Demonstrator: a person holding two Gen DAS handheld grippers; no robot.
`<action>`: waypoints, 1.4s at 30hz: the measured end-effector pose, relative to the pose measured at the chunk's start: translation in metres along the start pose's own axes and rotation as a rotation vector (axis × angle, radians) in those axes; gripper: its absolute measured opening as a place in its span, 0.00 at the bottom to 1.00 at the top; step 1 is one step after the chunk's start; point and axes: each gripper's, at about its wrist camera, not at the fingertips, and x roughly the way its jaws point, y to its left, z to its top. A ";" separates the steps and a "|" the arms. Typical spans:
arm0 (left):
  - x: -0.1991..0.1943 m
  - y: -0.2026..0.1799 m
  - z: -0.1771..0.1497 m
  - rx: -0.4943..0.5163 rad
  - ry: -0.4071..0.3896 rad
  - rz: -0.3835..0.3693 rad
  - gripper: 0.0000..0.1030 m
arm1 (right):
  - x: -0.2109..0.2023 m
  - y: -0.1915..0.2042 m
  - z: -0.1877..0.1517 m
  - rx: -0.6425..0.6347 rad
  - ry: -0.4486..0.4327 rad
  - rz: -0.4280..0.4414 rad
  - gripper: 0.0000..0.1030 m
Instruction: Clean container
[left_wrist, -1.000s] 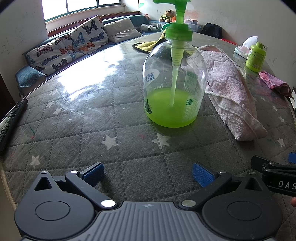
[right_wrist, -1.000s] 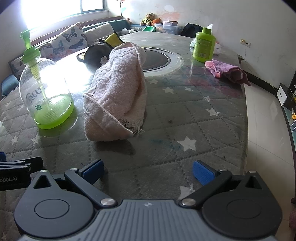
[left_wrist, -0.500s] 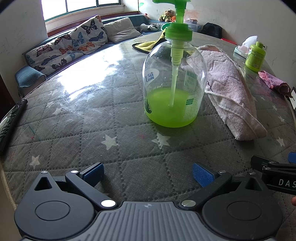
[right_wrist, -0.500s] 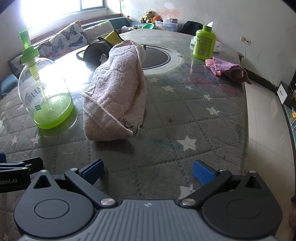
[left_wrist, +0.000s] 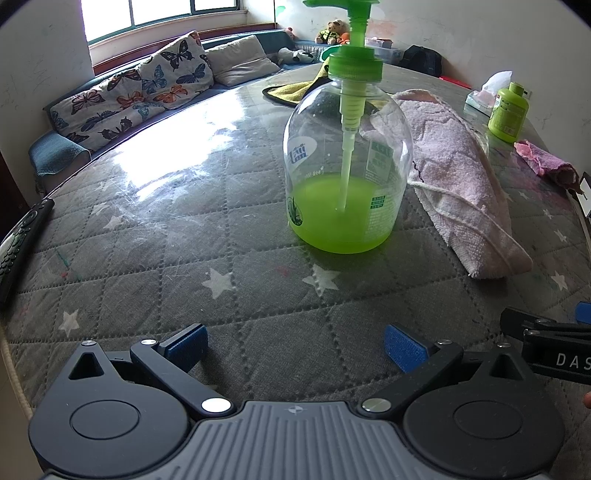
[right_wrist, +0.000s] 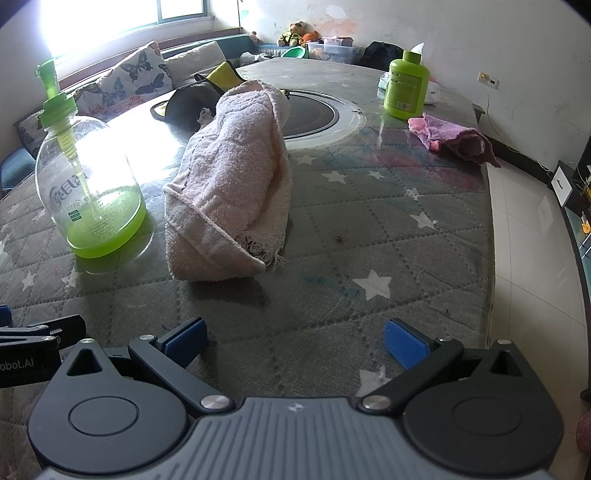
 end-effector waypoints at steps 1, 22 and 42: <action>0.000 0.000 0.000 0.000 0.000 0.000 1.00 | 0.000 0.000 0.000 0.000 0.001 0.000 1.00; 0.000 0.002 -0.001 0.003 0.006 -0.006 1.00 | -0.017 -0.010 0.026 -0.014 -0.068 0.020 1.00; 0.002 0.005 0.007 0.023 0.025 -0.032 1.00 | 0.014 -0.025 0.085 0.049 -0.097 0.043 1.00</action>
